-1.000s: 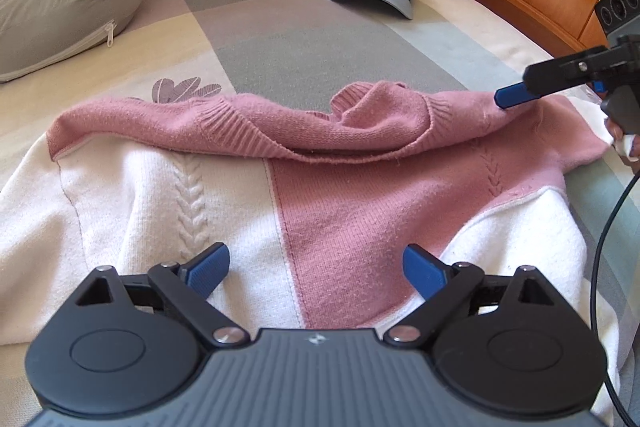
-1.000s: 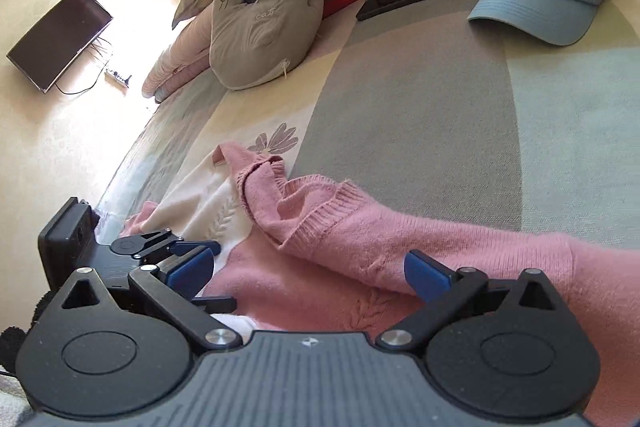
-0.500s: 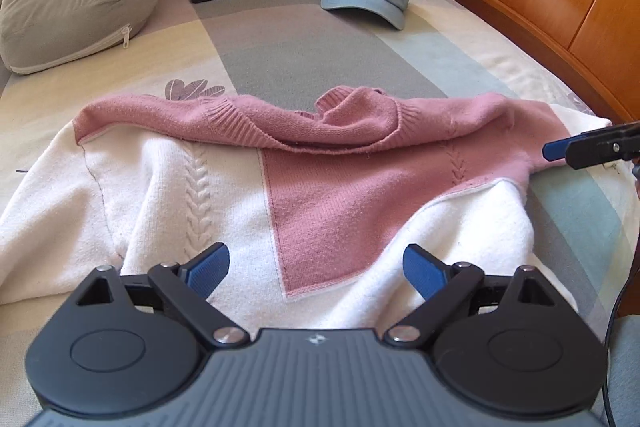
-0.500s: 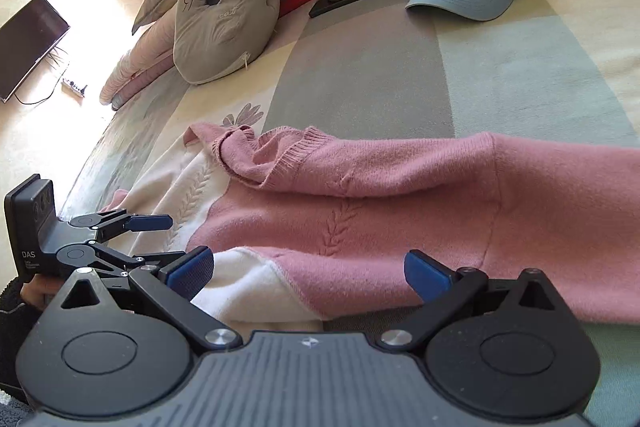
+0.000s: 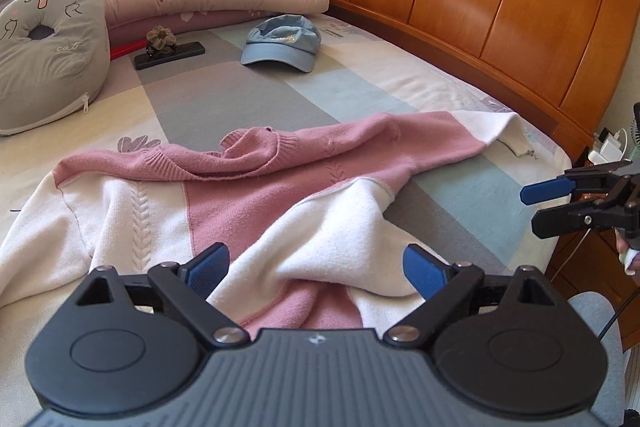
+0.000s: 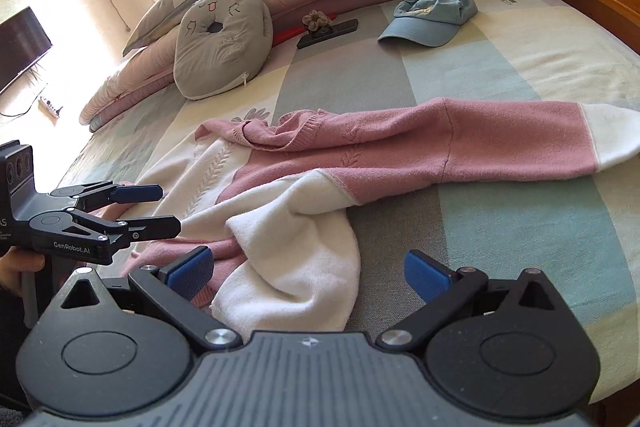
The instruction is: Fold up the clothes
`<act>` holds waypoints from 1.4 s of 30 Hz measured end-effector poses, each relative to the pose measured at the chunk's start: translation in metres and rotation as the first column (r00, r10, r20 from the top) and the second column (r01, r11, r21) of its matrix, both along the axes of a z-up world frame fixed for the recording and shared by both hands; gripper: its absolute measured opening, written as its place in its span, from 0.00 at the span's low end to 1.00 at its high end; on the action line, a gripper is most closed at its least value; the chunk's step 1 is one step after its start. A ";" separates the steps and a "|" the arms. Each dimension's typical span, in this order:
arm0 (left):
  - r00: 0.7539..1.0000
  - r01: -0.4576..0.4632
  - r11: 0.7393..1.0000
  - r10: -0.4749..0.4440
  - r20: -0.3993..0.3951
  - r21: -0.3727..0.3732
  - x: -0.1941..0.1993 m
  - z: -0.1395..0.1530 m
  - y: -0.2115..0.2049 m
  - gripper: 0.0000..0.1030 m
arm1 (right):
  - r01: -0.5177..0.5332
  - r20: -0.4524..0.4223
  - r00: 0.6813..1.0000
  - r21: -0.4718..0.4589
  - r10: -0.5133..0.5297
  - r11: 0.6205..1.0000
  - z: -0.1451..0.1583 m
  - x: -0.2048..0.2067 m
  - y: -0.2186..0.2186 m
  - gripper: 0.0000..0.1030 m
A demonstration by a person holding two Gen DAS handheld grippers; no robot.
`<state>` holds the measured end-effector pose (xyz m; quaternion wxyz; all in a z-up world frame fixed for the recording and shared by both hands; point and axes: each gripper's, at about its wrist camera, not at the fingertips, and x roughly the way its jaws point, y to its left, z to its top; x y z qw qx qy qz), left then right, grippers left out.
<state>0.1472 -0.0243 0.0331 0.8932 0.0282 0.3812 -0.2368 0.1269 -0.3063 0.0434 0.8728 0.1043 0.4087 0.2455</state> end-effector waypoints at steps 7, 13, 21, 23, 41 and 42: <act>0.995 -0.085 0.994 0.081 0.062 0.073 0.041 -0.009 -0.035 0.91 | -0.046 0.098 0.994 0.015 0.044 0.999 -0.026 0.037 -0.013 1.00; 0.988 -0.137 0.979 0.145 -0.044 0.154 0.136 -0.050 -0.099 0.91 | -0.065 0.129 0.990 -0.001 0.064 0.998 -0.074 0.135 -0.029 1.00; 0.941 -0.223 0.960 0.257 -0.218 0.171 0.164 -0.095 -0.107 0.94 | -0.102 0.036 0.995 0.135 0.098 0.986 -0.107 0.172 -0.058 1.00; 0.930 -0.222 0.958 0.264 -0.255 0.180 0.166 -0.090 -0.106 0.94 | -0.088 -0.014 0.996 0.174 0.092 0.981 -0.107 0.179 -0.063 1.00; 0.782 -0.497 0.859 0.506 -0.363 0.127 0.137 0.014 -0.038 0.93 | -0.058 -0.503 0.858 0.103 0.102 0.993 -0.049 0.185 -0.063 1.00; 0.785 -0.498 0.858 0.509 -0.354 0.127 0.136 0.012 -0.033 0.93 | -0.051 -0.517 0.851 0.101 0.096 0.994 -0.049 0.181 -0.064 1.00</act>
